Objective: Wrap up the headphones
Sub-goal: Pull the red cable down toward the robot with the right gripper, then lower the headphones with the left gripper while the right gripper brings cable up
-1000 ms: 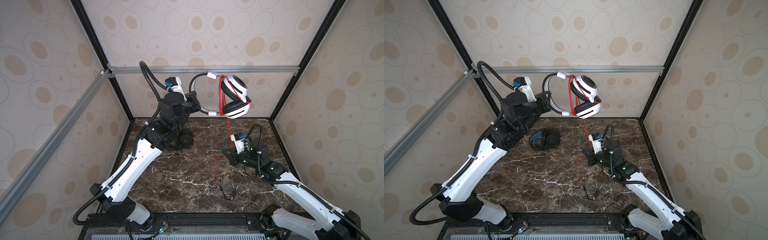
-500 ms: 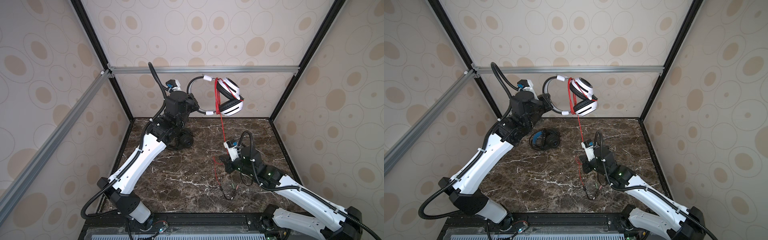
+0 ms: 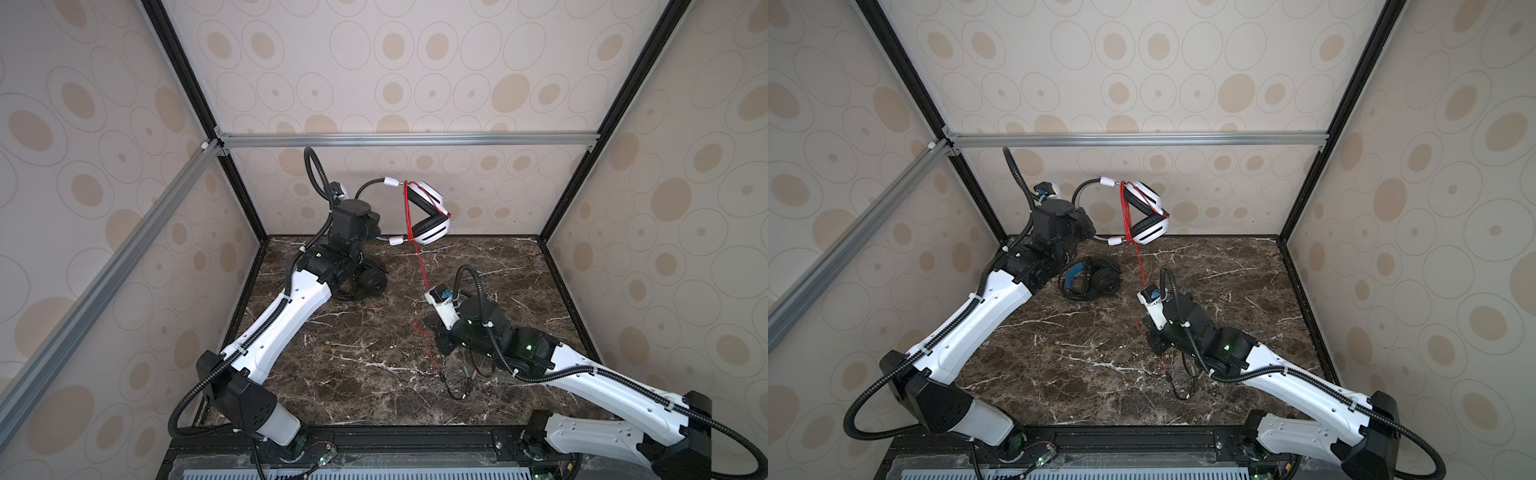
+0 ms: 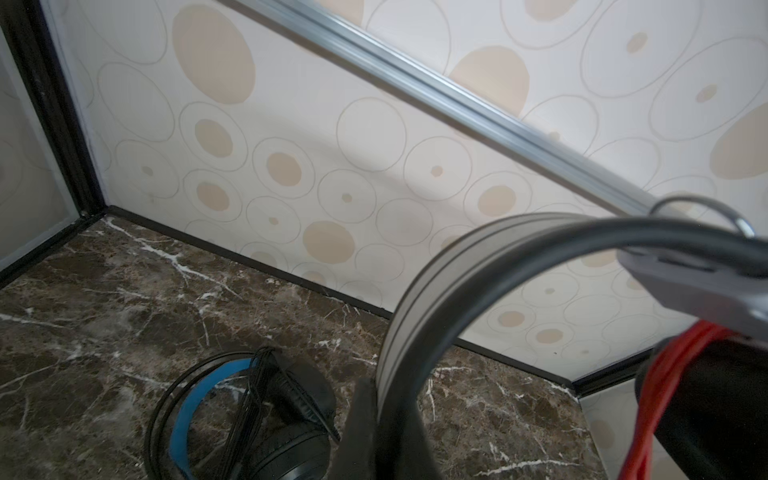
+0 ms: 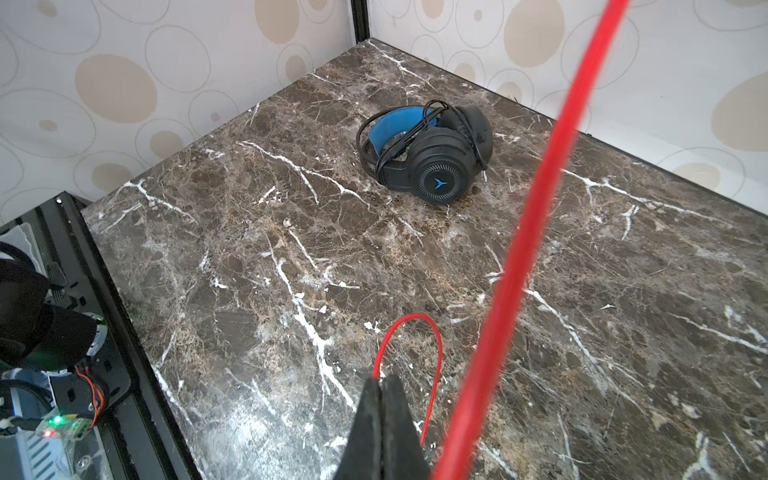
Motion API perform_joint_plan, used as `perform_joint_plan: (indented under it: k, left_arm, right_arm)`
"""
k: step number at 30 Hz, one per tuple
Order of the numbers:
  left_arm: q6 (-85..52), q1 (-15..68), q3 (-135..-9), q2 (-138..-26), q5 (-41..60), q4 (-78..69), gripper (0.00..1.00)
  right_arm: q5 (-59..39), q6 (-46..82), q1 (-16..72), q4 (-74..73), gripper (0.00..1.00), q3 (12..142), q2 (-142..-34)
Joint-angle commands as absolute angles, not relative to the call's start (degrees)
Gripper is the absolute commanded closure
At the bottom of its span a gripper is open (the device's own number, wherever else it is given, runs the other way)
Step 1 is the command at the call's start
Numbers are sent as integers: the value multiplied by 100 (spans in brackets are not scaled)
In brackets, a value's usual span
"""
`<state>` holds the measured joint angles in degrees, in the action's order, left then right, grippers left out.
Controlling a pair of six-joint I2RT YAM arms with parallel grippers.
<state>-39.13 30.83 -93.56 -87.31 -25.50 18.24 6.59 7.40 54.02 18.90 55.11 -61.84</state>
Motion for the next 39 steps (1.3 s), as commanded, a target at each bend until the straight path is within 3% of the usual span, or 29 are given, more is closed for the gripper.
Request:
perform_joint_plan:
  k: [1,12,21,29,39]
  left_arm:
    - [-3894,2957,-9240,-8300,-2929,1163,100]
    - [-2318,3044,-8156,-8078,-3173,1291,100]
    - [-851,3671,-7581,-7677,-3459,1970,100]
    - [-212,3864,-7317,-7266,-3110,2879,100]
    - [145,3902,-7200,-6878,-1565,3160,100]
  right_arm:
    - [913,413,5549,2129,100,5835,-6213]
    - [1032,-440,5556,2359,100,6739,-6476]
    - [1532,-1100,5554,2905,100,7239,-6957]
    - [2036,-1593,5555,3076,99,7466,-7184]
    - [2160,-1765,5301,3310,98,7617,-7287]
